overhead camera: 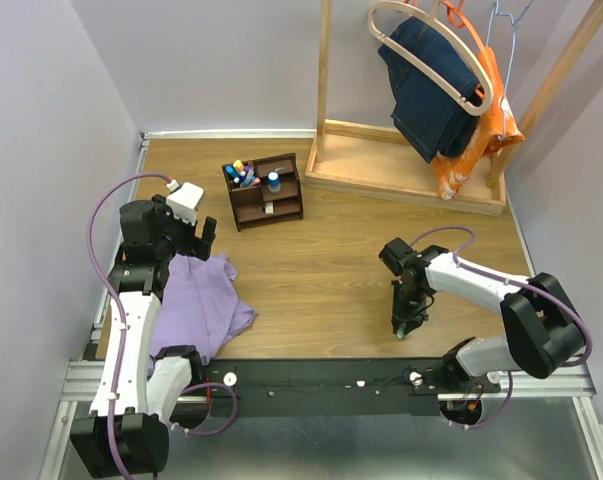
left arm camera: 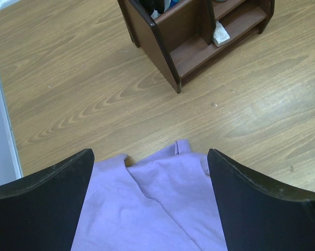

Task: Sort the stationery into containers
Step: Pick up the pen from the center of the board, then place the pen in the storage box.

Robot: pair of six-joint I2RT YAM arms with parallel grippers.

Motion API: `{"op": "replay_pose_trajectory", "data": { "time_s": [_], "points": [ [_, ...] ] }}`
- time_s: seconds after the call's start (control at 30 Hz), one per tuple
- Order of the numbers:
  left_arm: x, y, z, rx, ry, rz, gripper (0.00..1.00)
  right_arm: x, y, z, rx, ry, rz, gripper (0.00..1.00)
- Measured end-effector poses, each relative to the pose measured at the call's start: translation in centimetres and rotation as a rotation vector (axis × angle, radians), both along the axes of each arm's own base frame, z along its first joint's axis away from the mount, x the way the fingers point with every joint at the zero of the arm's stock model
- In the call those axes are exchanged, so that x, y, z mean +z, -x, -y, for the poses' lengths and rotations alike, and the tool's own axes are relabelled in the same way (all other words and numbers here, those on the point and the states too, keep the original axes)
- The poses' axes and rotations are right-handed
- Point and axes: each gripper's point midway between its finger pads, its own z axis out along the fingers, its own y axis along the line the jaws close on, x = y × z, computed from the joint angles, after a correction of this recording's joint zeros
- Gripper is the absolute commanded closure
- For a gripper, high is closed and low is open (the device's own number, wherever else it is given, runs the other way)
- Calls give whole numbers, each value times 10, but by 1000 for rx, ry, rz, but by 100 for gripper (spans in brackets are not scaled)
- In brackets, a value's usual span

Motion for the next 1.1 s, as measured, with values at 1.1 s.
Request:
{"op": "replay_pose_trajectory", "data": {
  "time_s": [1.1],
  "points": [
    [36, 19, -2, 19, -21, 150, 1, 67, -212, -233, 539, -442, 416, 99]
  ]
}}
